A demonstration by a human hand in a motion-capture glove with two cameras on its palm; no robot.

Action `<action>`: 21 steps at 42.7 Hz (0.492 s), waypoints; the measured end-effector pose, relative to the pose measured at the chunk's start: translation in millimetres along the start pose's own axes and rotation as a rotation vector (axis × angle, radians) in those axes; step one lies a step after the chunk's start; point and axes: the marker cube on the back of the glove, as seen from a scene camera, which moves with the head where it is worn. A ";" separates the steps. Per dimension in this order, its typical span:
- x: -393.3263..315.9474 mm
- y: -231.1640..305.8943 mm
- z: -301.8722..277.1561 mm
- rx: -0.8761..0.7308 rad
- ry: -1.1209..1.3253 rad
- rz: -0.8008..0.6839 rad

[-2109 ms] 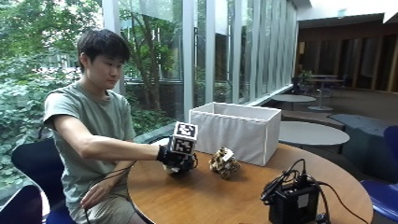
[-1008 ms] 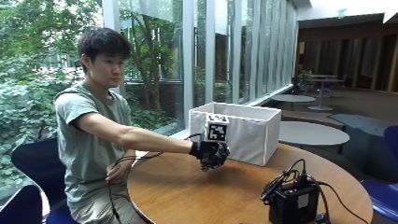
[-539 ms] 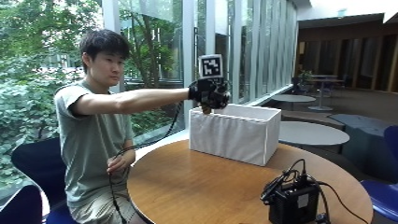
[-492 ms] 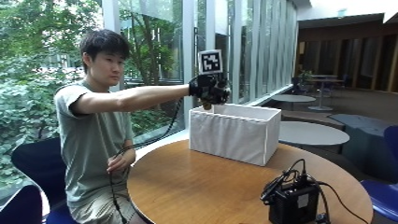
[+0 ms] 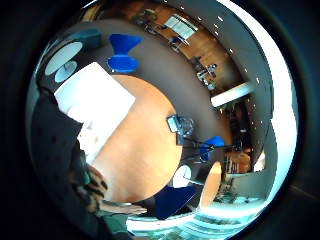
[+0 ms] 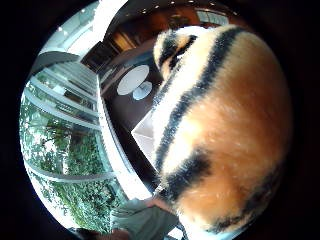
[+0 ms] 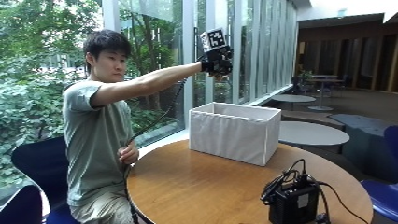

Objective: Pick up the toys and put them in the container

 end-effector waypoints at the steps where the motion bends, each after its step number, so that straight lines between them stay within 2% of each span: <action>1: -7.8 -4.1 2.5 -0.003 -0.005 0.016; 5: -30.3 -11.2 19.4 -0.018 0.040 -0.067; 9: -56.4 -23.7 37.1 -0.040 0.051 0.031; 13: -75.0 -23.6 56.4 -0.093 0.101 -0.110; 21: -67.1 -18.2 79.1 -0.208 0.143 -0.134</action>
